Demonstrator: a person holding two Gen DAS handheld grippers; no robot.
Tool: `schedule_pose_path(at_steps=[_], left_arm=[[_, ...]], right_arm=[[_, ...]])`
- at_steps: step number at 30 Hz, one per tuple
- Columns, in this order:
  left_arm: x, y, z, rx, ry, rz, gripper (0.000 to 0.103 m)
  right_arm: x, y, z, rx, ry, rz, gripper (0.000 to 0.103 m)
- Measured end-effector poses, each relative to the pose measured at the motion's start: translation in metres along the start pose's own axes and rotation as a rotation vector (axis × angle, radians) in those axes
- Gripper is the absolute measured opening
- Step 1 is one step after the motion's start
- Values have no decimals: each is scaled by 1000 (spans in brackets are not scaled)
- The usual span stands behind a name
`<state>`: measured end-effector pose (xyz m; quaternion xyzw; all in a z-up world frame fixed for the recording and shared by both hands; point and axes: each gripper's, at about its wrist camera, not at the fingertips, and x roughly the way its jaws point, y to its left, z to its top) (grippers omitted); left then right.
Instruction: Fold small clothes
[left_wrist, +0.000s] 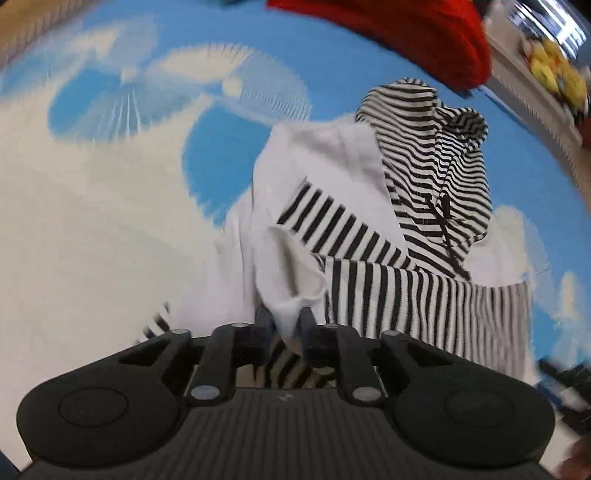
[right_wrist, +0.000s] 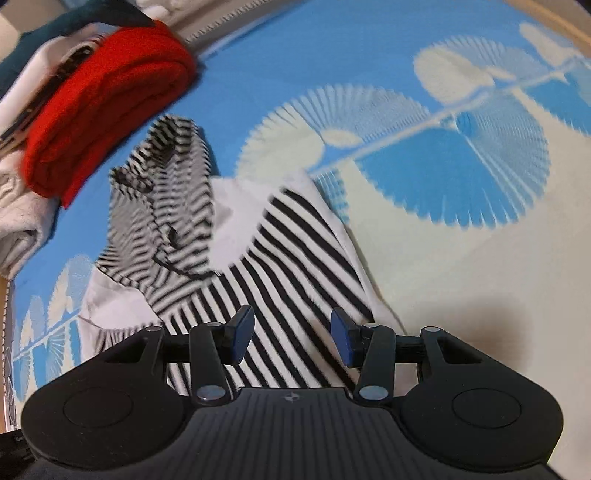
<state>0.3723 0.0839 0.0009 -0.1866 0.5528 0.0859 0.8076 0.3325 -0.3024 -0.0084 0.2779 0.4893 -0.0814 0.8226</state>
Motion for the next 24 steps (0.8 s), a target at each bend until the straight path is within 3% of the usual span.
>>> schedule_pose_path(at_steps=[7, 10, 15, 18, 20, 21, 22, 24], left_arm=[[-10, -2, 5, 12, -107, -1, 21], [-15, -6, 8, 37, -138, -36, 26], [13, 5, 12, 43, -55, 33, 43], [35, 13, 10, 64, -17, 63, 45], [48, 15, 7, 89, 12, 88, 43], [50, 13, 6, 108, 6, 82, 31], [49, 9, 4, 139, -9, 77, 7], [31, -3, 3, 208, -95, 98, 4]], right_arm=[[26, -11, -13, 58, 96, -65, 48], [32, -13, -14, 70, 109, -84, 48], [31, -5, -12, 28, 88, -90, 48], [26, 4, -10, -51, 60, -98, 49], [24, 12, -10, -126, 42, -106, 51], [23, 16, -11, -170, 33, -113, 52], [23, 20, -12, -214, 24, -119, 53], [23, 26, -15, -279, 17, -130, 54]])
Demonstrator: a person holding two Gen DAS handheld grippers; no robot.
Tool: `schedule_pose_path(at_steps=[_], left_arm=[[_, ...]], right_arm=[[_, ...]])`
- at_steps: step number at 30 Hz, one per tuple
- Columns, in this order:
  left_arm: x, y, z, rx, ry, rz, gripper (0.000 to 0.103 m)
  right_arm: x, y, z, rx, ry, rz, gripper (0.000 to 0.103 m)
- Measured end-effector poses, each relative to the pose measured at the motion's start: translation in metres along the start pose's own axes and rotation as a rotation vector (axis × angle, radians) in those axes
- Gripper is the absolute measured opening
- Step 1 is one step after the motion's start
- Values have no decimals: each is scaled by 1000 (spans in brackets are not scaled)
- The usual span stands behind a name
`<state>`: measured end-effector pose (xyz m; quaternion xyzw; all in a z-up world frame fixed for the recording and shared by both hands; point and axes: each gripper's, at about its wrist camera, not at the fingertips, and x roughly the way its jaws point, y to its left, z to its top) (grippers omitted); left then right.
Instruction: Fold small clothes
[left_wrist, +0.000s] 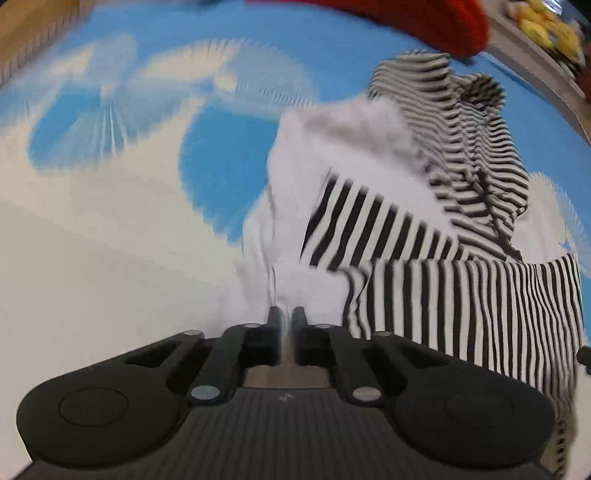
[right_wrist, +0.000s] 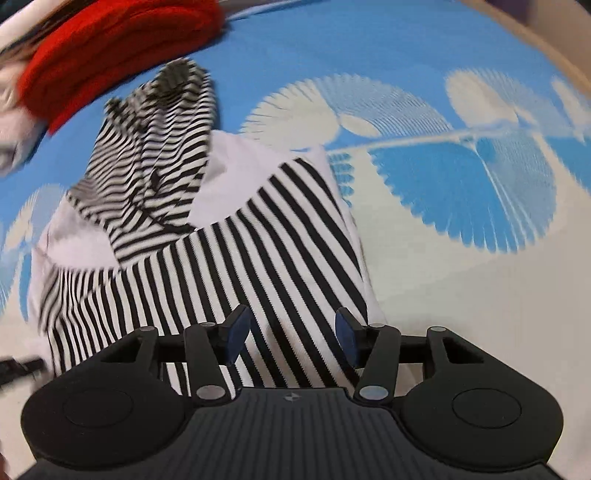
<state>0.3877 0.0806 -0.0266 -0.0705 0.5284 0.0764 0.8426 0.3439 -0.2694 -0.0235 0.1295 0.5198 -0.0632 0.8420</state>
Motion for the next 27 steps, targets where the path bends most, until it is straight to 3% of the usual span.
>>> schedule_pose_path(at_steps=[2, 4, 5, 8, 10, 12, 14, 16, 18, 19, 22, 25, 27], left_arm=[[-27, -4, 5, 25, -142, -21, 4], [-42, -5, 8, 34, -226, -11, 4], [-39, -4, 9, 25, -209, 13, 4], [-7, 15, 6, -82, 5, 95, 9], [-10, 22, 5, -112, 2, 114, 9], [-27, 14, 5, -75, -79, 86, 9], [-29, 1, 2, -16, -85, 3, 15], [-8, -4, -8, -7, 26, -82, 29], [25, -7, -22, -5, 210, -91, 29], [30, -8, -26, 2, 220, -88, 29], [11, -19, -21, 59, 138, -38, 32], [-9, -26, -10, 63, 26, -44, 43], [-15, -35, -6, 50, -9, -41, 43]], right_arm=[[1, 5, 0, -44, -1, -1, 54], [3, 7, 0, -54, 7, 4, 54], [4, 7, 0, -49, 12, 5, 54], [13, 2, -1, -6, 58, 26, 54], [20, -6, -4, 59, 106, 56, 54], [24, -8, -6, 82, 126, 62, 54], [25, -8, -7, 77, 122, 52, 54], [26, -9, -7, 73, 121, 41, 54], [28, -11, -8, 73, 126, 35, 54], [28, -11, -7, 73, 126, 33, 54], [18, -11, -1, 47, 81, 12, 54], [-1, -4, 7, -39, -13, -25, 55], [-12, -3, 12, -96, -68, -55, 58]])
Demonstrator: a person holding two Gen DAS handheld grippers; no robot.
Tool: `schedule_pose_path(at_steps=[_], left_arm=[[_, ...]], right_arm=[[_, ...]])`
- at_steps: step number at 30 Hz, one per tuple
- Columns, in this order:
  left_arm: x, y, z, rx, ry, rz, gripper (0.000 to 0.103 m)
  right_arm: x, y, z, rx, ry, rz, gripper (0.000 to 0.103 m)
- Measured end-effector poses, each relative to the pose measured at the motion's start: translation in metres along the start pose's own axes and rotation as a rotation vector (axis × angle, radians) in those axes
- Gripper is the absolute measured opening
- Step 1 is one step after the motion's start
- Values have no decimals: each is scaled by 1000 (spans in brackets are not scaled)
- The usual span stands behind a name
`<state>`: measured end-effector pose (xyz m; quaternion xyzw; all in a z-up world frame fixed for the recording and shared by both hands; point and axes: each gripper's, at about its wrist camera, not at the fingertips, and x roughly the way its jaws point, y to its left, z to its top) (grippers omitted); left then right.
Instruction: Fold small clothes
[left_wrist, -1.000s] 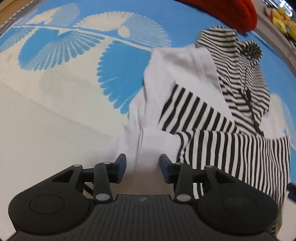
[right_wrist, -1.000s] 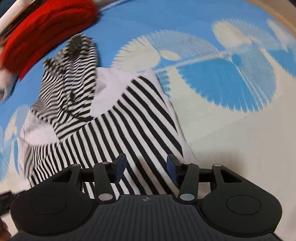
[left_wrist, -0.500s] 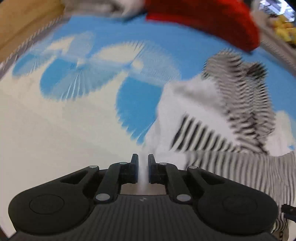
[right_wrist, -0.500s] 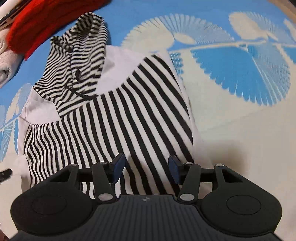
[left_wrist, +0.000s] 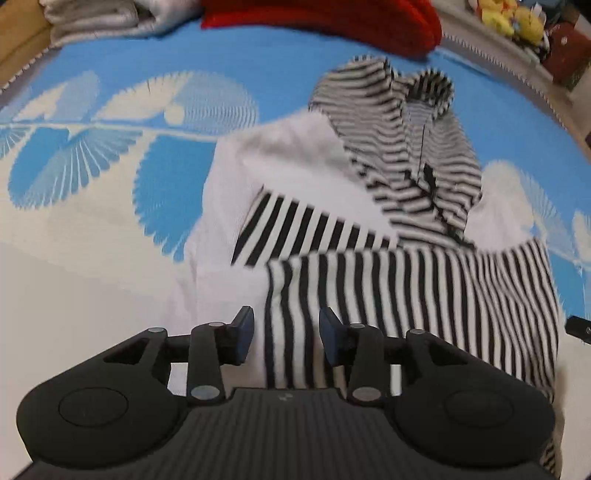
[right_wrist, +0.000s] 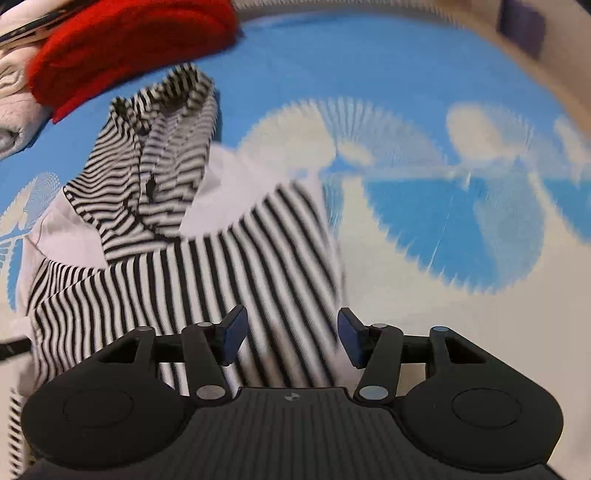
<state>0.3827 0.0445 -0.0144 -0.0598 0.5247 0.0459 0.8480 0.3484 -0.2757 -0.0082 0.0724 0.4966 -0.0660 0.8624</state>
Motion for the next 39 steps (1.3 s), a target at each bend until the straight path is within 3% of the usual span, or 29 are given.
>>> schedule_pose_path(at_steps=[4, 8, 16, 23, 28, 35, 39], left_arm=[[-2, -15, 5, -12, -51, 1, 44], [-9, -34, 9, 14, -155, 6, 51], [-15, -48, 9, 168, -356, 54, 54], [-6, -37, 34, 194, -406, 67, 54], [35, -41, 106, 108, -340, 25, 50], [114, -86, 253, 111, -344, 24, 49], [158, -107, 308, 106, -317, 27, 49]], right_arm=[[-8, -5, 5, -67, -44, -35, 59], [-13, -11, 6, -103, -56, -45, 59], [-20, -25, 4, -210, -81, -86, 60], [-18, -39, 7, -284, -107, -160, 62], [-13, -47, 9, -264, -87, -152, 62], [-5, -41, 12, -260, -74, -133, 62], [1, -38, 12, -283, -63, -138, 62]])
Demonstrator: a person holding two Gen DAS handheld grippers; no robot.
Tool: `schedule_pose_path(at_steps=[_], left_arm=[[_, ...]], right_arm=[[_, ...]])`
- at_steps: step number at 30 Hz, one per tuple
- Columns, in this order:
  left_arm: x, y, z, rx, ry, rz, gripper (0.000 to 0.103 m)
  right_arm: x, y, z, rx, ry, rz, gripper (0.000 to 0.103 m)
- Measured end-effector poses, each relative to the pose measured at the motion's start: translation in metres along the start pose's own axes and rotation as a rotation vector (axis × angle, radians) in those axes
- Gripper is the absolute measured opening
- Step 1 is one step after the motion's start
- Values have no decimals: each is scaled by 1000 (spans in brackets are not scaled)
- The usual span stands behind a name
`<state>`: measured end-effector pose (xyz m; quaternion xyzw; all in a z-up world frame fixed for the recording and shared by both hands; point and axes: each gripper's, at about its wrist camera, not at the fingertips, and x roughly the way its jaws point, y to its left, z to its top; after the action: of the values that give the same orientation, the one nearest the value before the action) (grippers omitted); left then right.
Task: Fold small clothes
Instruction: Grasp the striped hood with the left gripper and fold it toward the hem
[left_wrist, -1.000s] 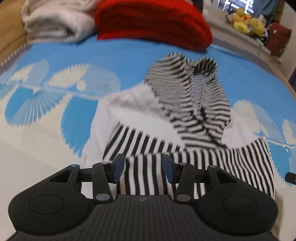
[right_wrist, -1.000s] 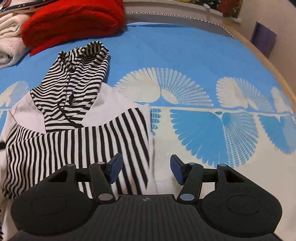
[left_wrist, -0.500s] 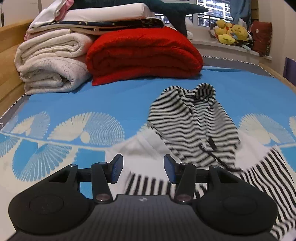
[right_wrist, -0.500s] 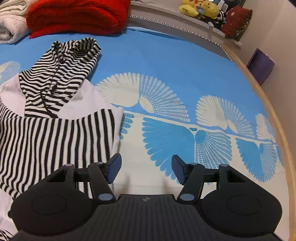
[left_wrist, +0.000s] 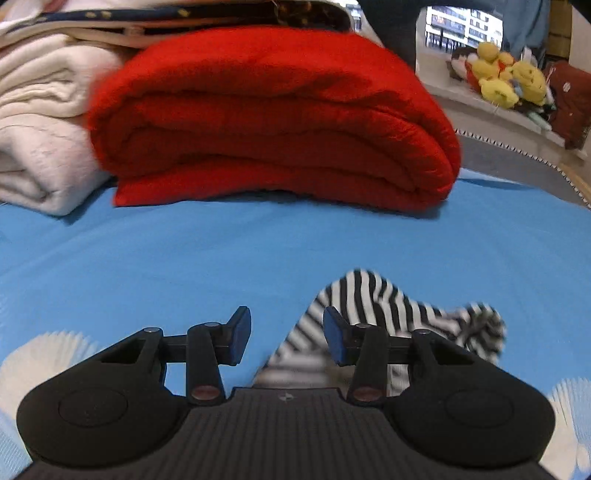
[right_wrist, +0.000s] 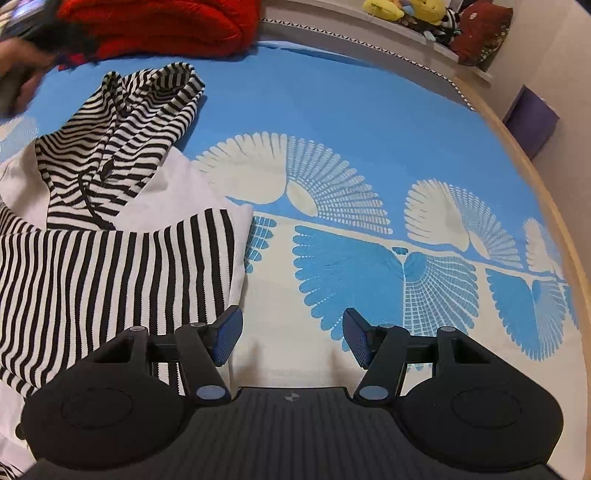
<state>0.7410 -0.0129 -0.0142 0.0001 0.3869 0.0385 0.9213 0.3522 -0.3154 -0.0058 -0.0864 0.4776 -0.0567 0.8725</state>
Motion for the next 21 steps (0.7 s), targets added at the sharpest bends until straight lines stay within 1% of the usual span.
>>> schedule_pose_path(at_steps=[2, 4, 7, 9, 10, 11, 12, 13, 14, 16, 18, 19, 21], left_arm=[[29, -11, 7, 29, 44, 24, 49], [50, -22, 8, 69, 78, 23, 49], [71, -29, 7, 63, 116, 4, 49], [84, -31, 5, 59, 149, 20, 48], [87, -32, 2, 60, 161, 30, 31], [90, -34, -3, 85, 185, 20, 12], [90, -38, -6, 125, 201, 4, 2], [83, -42, -9, 173, 181, 5, 2], [72, -44, -11, 210, 140, 10, 1], [40, -39, -12, 203, 73, -29, 1], [-6, -34, -21, 202, -7, -70, 1], [-36, -32, -32, 216, -51, -91, 1], [-90, -24, -56, 215, -102, -156, 1]], right_arm=[[1, -1, 0, -10, -2, -5, 62], [3, -4, 0, -16, -1, -14, 62], [6, -8, -2, -22, 4, -32, 62], [9, -9, -3, -26, 13, -38, 62], [10, -9, -4, -28, 14, -39, 62], [10, -9, -4, -30, 14, -37, 62], [10, -8, -3, -31, 15, -33, 62], [10, -8, -3, -31, 14, -31, 62], [10, -8, -2, -31, 13, -28, 62], [8, -8, 1, -24, 7, -24, 62], [3, -10, 4, -9, -8, -19, 62], [0, -10, 5, -1, -19, -14, 62], [-3, -10, 5, 1, -27, -3, 62]])
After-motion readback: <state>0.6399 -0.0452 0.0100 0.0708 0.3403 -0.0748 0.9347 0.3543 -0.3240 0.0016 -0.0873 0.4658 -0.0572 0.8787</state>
